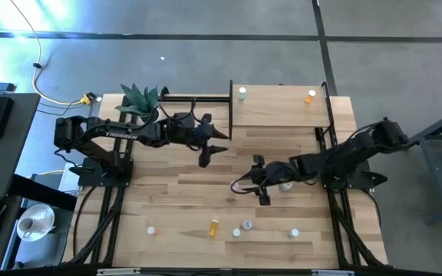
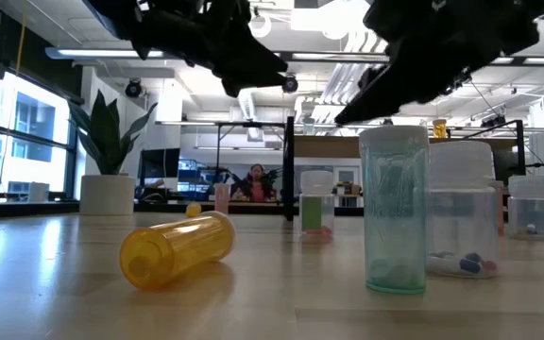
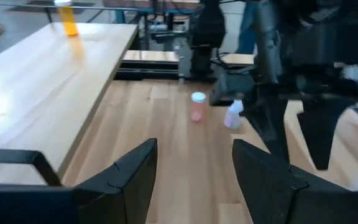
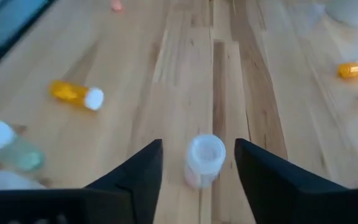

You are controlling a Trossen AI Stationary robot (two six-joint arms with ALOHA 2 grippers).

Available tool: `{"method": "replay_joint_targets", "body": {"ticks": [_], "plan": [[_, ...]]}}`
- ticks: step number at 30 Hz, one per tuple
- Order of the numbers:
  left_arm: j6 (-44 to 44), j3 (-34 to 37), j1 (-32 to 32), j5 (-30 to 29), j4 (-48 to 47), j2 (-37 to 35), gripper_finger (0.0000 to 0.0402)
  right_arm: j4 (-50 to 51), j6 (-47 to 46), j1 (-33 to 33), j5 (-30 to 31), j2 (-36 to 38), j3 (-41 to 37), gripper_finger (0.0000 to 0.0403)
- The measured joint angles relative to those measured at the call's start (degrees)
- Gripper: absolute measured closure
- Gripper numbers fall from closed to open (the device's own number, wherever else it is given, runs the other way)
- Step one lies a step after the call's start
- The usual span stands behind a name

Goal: Pick and place medicine bottles onto shelf by color
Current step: Put the top left transparent pill bottle on the shelf

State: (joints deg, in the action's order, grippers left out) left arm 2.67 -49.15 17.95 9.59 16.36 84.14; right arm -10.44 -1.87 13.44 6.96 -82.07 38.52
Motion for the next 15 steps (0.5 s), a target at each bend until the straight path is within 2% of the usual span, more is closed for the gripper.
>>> {"method": "replay_joint_targets", "body": {"ticks": [6,10,15], "plan": [[0.51,0.0,-0.13,-5.93,-0.58,0.0,0.0204,-5.78,3.83,-0.73,-0.21,-4.19,0.0,0.0155],[0.5,0.0,-0.11,-11.0,-2.01,0.0,0.0204,-8.53,5.92,-0.71,-2.89,-6.22,0.0,0.0151],[0.5,0.0,-0.09,-14.89,-3.46,0.0,0.0204,-12.71,6.86,-1.07,-3.06,-8.51,0.0,0.0151]]}}
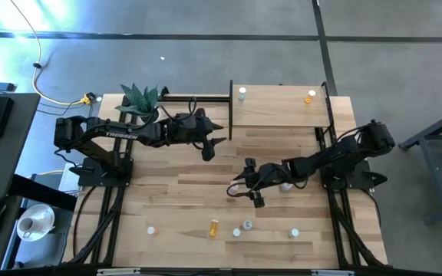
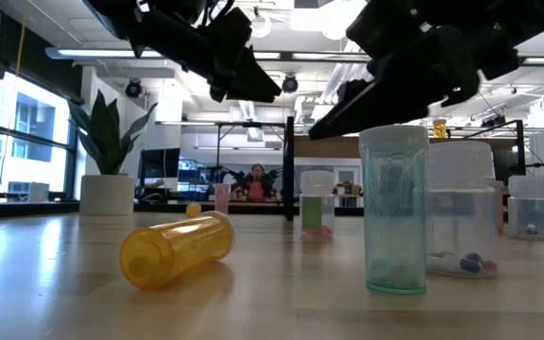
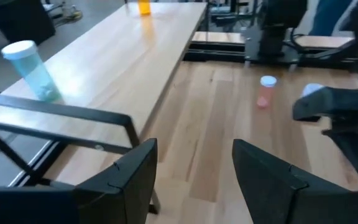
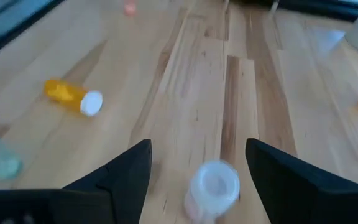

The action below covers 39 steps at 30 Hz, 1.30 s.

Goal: Pick and place medicine bottles onto shelf by color
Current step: Put the top left transparent pill bottle on the shelf

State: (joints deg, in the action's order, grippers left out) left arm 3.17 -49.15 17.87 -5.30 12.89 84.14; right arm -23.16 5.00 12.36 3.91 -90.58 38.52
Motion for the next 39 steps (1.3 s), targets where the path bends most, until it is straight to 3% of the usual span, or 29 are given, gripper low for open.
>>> {"method": "replay_joint_targets", "body": {"ticks": [22,34,39], "plan": [[0.01,0.0,0.0,-0.3,-1.08,0.04,0.0204,-4.51,-1.53,-4.18,-4.44,-8.63,0.09,0.0155],[0.01,0.0,0.0,-0.28,-1.09,0.04,0.0204,-3.69,-1.55,-6.01,-9.59,-8.61,0.09,0.027],[0.01,0.0,0.0,-0.28,-1.46,0.04,0.0204,-2.97,-1.38,-6.76,-10.3,-8.09,0.09,0.0286]]}}
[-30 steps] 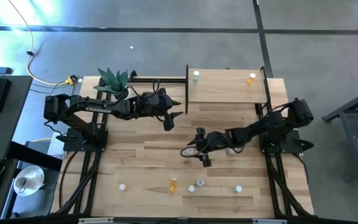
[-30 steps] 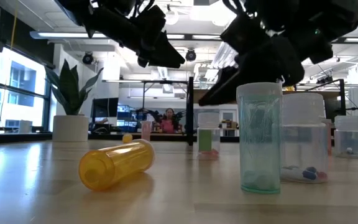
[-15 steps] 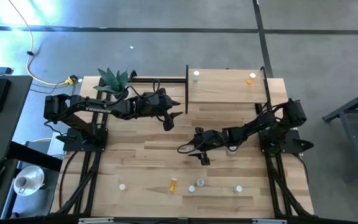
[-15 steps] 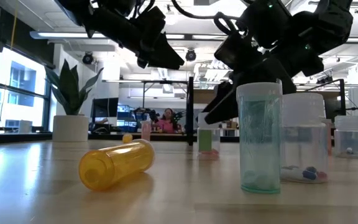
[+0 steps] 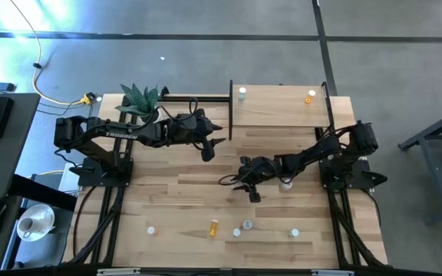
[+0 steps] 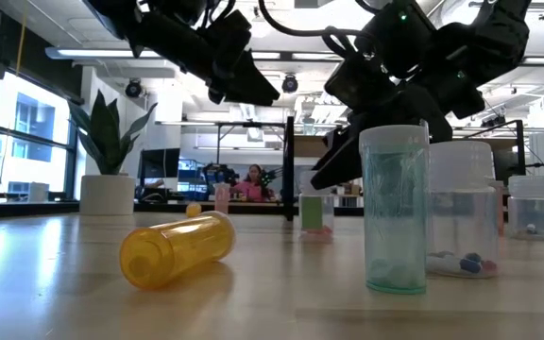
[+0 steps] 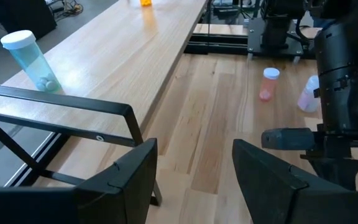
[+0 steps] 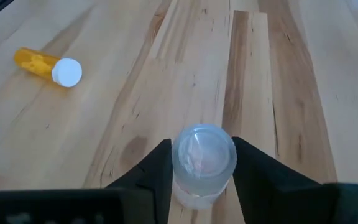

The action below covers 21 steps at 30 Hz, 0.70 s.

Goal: Pick and place medicine bottles onto shelf by color
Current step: Put the top left transparent pill bottle on the shelf

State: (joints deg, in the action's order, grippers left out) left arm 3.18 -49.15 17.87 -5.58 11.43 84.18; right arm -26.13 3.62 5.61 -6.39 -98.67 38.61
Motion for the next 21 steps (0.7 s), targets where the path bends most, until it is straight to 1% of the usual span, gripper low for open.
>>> {"method": "replay_joint_targets", "body": {"ticks": [4,9,12,15,21], "plan": [[0.02,0.0,0.0,0.0,-0.08,0.02,0.0204,4.62,0.89,-0.74,-0.04,4.17,0.0,0.0279],[0.0,0.0,0.0,0.0,-0.08,0.02,0.0204,11.95,1.81,-0.76,0.96,13.75,0.0,0.0282],[0.0,0.0,0.0,0.0,-0.08,0.02,0.0204,16.42,2.98,-0.47,5.52,20.54,0.0,0.0282],[-0.04,0.0,-0.02,0.02,-0.06,0.02,0.0204,20.34,5.14,-0.28,12.22,27.17,0.0,0.0282],[-0.2,0.0,-0.02,0.02,-0.06,0.02,0.0204,22.54,10.23,-1.1,26.1,38.76,0.0,0.0283]]}}
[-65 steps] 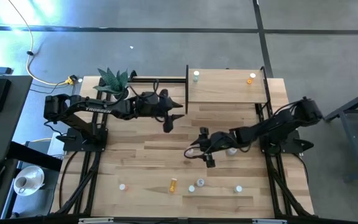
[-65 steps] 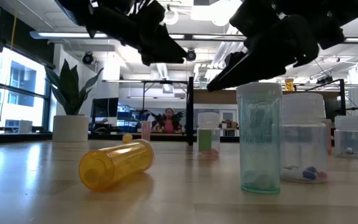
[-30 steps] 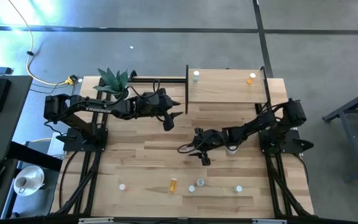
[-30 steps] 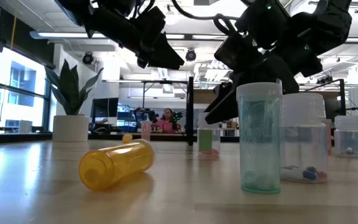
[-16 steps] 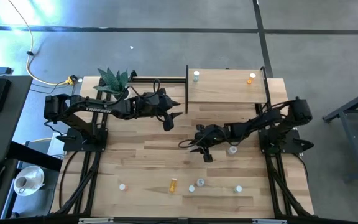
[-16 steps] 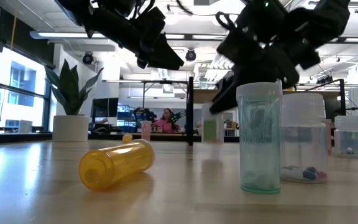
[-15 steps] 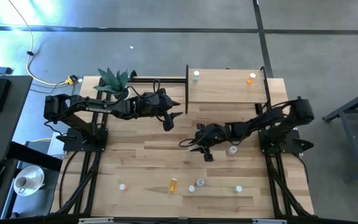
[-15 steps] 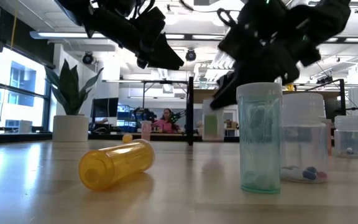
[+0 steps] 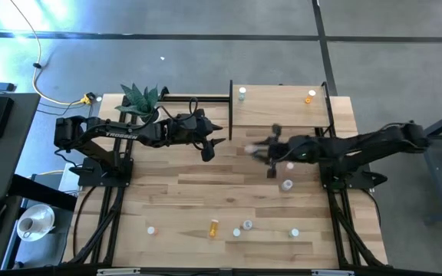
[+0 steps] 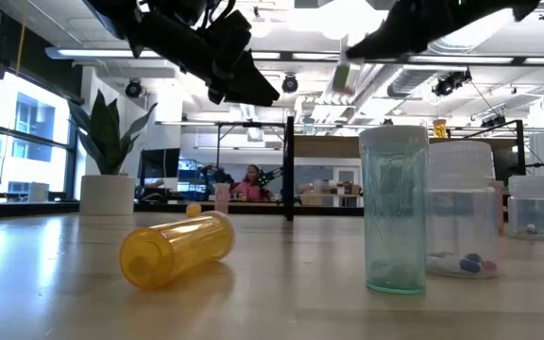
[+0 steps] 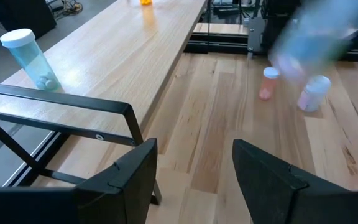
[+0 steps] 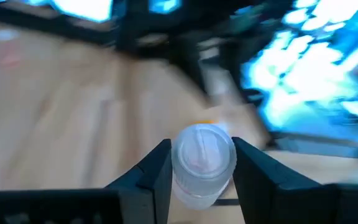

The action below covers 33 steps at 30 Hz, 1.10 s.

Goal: Pick and place medicine bottles onto shelf by color
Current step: Put the top left transparent pill bottle on the shelf

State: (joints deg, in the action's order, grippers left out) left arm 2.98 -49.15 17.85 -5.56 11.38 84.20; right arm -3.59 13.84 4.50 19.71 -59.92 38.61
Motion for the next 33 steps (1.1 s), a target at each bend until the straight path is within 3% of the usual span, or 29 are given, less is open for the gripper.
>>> {"method": "replay_joint_targets", "body": {"ticks": [9,14,19,27,33], "plan": [[0.0,0.0,0.0,0.0,0.04,0.0,0.0204,-3.82,-0.49,-4.58,21.87,9.15,0.0,0.0275],[-0.83,0.0,0.0,0.0,0.04,0.0,0.0204,-10.78,1.84,-9.99,26.02,9.24,0.0,0.0275],[-0.87,0.0,0.0,0.0,0.04,0.0,0.0204,-9.16,-1.91,-15.56,31.66,9.48,0.0,0.0275],[-0.87,0.0,0.0,0.0,0.04,0.0,0.0204,6.05,-20.33,-22.53,28.75,8.54,0.0,0.0275],[-0.87,0.0,0.01,0.0,0.04,0.0,0.0204,11.26,-25.99,-27.62,23.34,8.08,0.0,0.0274]]}}
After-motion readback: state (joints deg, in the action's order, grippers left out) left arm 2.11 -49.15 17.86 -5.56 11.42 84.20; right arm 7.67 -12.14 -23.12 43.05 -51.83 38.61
